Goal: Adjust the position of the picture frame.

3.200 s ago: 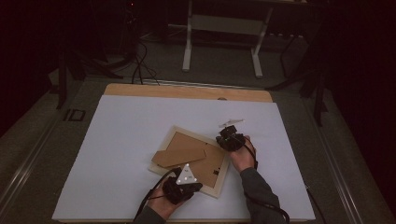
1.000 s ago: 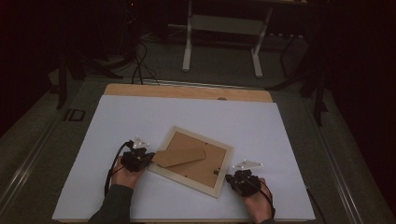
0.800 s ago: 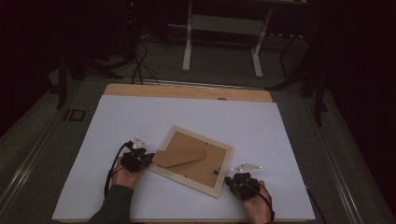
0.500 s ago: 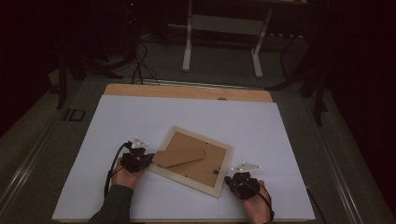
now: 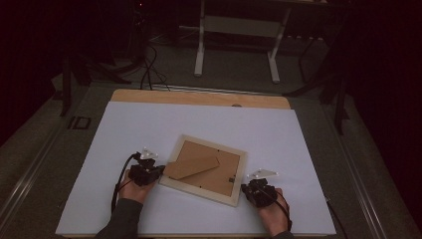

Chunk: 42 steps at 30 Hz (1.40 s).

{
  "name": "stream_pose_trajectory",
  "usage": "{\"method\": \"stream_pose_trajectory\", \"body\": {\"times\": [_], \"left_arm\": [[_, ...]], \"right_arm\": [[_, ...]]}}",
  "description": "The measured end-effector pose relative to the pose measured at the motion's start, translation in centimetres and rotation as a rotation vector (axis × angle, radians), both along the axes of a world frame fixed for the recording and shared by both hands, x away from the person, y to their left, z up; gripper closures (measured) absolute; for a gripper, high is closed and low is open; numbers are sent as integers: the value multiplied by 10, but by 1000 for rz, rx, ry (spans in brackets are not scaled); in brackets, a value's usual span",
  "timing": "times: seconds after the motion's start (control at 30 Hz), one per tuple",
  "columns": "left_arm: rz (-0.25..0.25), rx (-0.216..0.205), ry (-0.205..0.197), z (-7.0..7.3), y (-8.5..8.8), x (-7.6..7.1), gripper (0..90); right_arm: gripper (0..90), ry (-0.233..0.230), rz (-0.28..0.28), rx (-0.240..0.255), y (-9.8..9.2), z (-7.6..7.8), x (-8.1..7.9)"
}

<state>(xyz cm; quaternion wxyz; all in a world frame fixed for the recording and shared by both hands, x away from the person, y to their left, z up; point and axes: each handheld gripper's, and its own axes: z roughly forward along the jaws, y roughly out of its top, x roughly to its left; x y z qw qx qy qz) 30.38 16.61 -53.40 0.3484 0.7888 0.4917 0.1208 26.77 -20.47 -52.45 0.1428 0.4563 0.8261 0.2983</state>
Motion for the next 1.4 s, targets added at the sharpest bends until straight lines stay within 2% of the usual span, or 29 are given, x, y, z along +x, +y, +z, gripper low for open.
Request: {"method": "stream_pose_trajectory", "body": {"times": [0.07,0.1,0.4,0.77,1.0,1.17,1.23,1.33,1.4], "left_arm": [[-2,1,2,0,0,0,900],[6,-13,13,0,-2,-2,900],[8,-4,15,1,-6,-6,900],[17,-13,16,1,-10,-9,900],[14,-16,18,1,-12,-9,900],[5,-25,2,3,-14,-10,900],[1,-21,-6,4,-15,-10,900],[1,-36,-1,3,-14,-9,900],[4,-29,-7,2,-15,-9,900]], "right_arm": [[900,4,0,0,-1,0,3],[900,6,3,-2,-3,0,6],[900,6,-10,5,-8,0,14],[900,5,-26,-2,-11,1,33],[900,5,-31,-5,-12,1,39],[900,11,-42,16,-16,1,46],[900,15,-48,27,-18,0,47],[900,3,-44,31,-18,-1,46],[900,0,-41,38,-19,-1,45]]}}
